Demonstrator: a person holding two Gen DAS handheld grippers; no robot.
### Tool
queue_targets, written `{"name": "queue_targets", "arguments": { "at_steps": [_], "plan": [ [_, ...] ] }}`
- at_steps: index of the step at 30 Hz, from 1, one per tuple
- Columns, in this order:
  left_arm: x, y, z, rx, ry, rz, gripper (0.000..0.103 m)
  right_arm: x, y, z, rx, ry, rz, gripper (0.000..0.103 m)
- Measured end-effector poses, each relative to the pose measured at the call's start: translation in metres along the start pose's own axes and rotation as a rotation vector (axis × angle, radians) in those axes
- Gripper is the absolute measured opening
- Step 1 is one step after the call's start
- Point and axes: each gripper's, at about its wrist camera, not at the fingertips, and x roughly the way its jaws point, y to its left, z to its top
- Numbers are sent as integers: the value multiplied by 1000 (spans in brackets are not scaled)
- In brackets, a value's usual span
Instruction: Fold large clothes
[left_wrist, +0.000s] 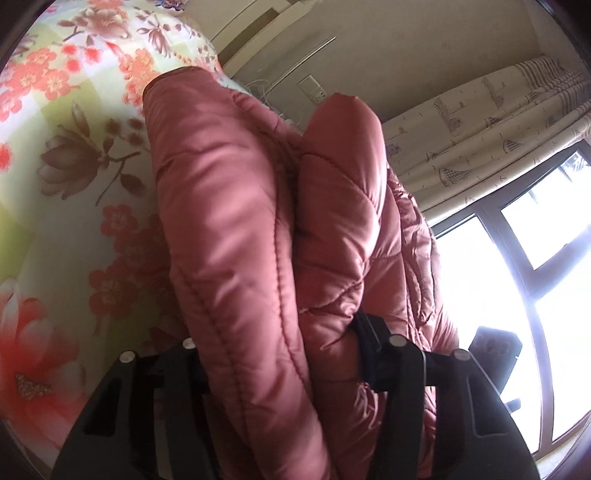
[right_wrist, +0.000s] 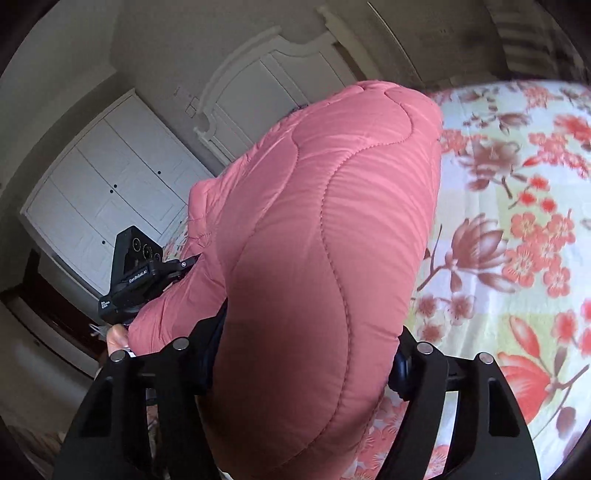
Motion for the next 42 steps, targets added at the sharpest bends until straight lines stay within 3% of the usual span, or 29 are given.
{"name": "queue_targets", "arguments": {
  "at_steps": [6,12,14,15,19,21,24,27,28,30,33,35,37,39,42],
  "plan": [
    [35,-32,25,10,-1,-59,48,-23,8,25,-128,-126,-97,65],
    [109,-86,57,100,46,-18,49,-72,-47,64,-49,-205,-162,65],
    [140,-91,61,93,82,23,49,-74,-76,76,-1,-196,-167,65],
    [157,-87,61,83,98,58,55,-69,-95,80,27,-180,-170,65],
    [170,-81,58,45,92,52,64,-42,-165,82,182,-79,-187,72],
    [165,-82,55,81,90,69,65,-39,-175,79,215,-58,-198,75],
    [162,-80,52,73,90,63,67,-57,-145,82,150,-119,-366,77],
    [165,-80,58,80,78,74,69,-71,-90,86,-84,-279,-571,78],
    [164,-79,57,83,77,77,69,-70,-68,84,-190,-329,-617,78],
    [172,-87,57,82,79,82,70,-63,-42,83,-312,-362,-617,79],
    [171,-91,59,85,86,108,74,-23,-29,78,-356,-241,-549,80],
    [160,-99,67,115,79,173,76,24,-32,65,-387,-83,-613,83],
    [132,-120,77,190,-1,248,75,46,-35,53,-464,-88,-688,83],
    [104,-147,86,268,-134,281,81,45,-41,54,-426,-87,-671,83],
    [93,-197,94,399,-215,281,84,46,-42,56,-433,-60,-677,83]
  ]
}}
